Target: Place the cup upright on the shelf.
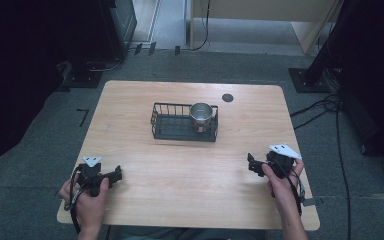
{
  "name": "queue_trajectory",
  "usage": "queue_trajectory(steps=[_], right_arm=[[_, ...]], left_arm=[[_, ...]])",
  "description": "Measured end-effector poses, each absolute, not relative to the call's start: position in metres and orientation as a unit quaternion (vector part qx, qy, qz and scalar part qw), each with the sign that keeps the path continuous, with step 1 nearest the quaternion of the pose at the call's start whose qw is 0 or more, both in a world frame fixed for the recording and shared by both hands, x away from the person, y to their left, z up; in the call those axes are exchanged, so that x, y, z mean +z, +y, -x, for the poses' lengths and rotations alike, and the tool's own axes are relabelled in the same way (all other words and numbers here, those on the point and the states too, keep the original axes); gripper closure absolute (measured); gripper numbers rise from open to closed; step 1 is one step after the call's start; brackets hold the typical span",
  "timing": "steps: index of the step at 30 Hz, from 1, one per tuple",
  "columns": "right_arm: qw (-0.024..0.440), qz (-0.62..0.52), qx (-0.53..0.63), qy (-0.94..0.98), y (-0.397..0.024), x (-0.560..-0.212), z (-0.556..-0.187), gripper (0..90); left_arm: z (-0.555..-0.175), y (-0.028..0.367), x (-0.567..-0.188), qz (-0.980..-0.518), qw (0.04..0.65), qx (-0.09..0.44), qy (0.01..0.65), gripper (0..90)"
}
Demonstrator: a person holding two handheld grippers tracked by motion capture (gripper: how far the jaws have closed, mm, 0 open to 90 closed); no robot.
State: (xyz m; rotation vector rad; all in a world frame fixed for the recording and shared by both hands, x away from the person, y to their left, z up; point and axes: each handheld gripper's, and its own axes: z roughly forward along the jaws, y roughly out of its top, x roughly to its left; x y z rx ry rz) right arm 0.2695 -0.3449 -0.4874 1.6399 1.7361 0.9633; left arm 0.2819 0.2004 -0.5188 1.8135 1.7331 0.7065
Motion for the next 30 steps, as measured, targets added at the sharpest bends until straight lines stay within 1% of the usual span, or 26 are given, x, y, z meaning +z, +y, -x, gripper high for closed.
queue_trajectory(steps=[6,16,18,25,30], right_arm=[[0.273,-0.631,0.336,0.643,-0.364,-0.506,-0.255,0.0],[0.265,-0.658,0.306,0.635,-0.388,-0.527,-0.233,0.0],[0.258,-0.662,0.304,0.634,-0.391,-0.527,-0.229,0.0],[0.266,-0.671,0.285,0.63,-0.409,-0.529,-0.214,0.0],[0.268,-0.669,0.278,0.635,-0.411,-0.529,-0.206,0.0]], left_arm=[[-0.282,0.201,-0.519,-0.671,0.264,0.261,0.641,0.0],[-0.282,0.2,-0.519,-0.671,0.265,0.261,0.641,0.0],[-0.282,0.2,-0.519,-0.671,0.265,0.261,0.641,0.0],[-0.282,0.201,-0.519,-0.671,0.264,0.261,0.641,0.0],[-0.282,0.201,-0.519,-0.672,0.264,0.261,0.641,0.0]])
